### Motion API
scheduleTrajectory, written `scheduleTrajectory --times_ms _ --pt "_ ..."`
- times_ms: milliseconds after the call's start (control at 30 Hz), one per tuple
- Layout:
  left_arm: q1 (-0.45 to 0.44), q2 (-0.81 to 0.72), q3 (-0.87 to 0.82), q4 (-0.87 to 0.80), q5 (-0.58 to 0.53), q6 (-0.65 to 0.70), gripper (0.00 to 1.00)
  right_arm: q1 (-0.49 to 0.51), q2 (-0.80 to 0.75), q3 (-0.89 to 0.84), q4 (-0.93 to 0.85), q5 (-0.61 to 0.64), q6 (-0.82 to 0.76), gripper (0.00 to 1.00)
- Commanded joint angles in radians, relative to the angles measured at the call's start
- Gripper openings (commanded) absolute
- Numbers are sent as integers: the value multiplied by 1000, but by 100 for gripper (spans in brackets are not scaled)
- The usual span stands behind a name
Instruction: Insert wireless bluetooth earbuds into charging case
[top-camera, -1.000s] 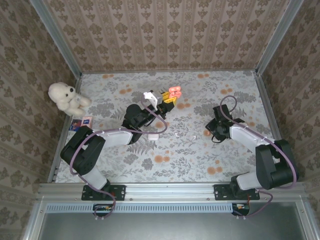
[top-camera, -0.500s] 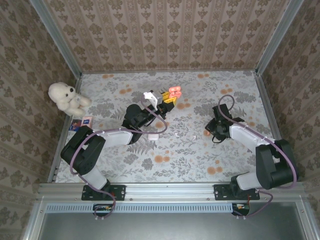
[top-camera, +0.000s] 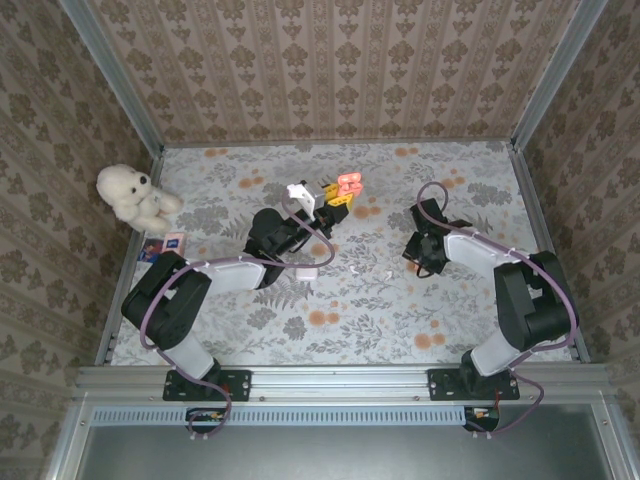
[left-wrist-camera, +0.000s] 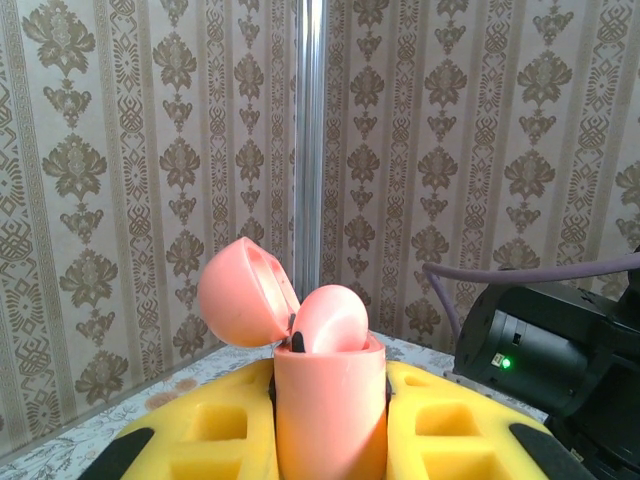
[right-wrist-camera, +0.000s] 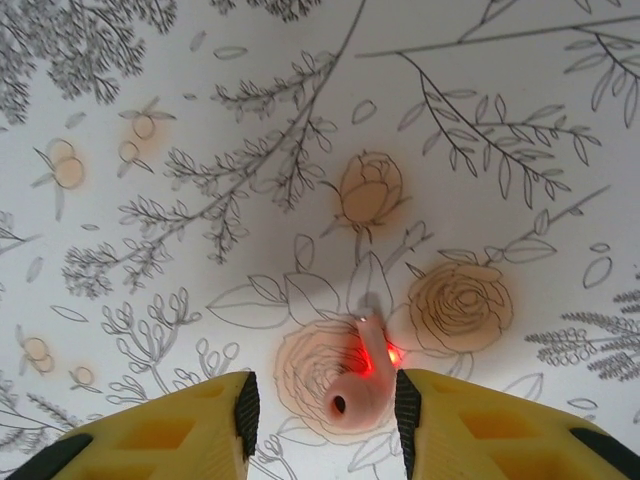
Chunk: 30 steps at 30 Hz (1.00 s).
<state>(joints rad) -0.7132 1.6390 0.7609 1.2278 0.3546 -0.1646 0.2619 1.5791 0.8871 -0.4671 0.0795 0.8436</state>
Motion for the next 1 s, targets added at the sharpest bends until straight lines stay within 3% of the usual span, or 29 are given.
scheduleTrajectory --times_ms 0,533,967 --pt "-7 4 7 50 -2 -18 0 15 23 13 -65 50 16 43" --pt "-6 0 10 50 0 -14 0 35 75 23 -96 79 39 31" --pt "-2 -5 8 52 1 -13 0 24 107 58 -104 82 41 32"
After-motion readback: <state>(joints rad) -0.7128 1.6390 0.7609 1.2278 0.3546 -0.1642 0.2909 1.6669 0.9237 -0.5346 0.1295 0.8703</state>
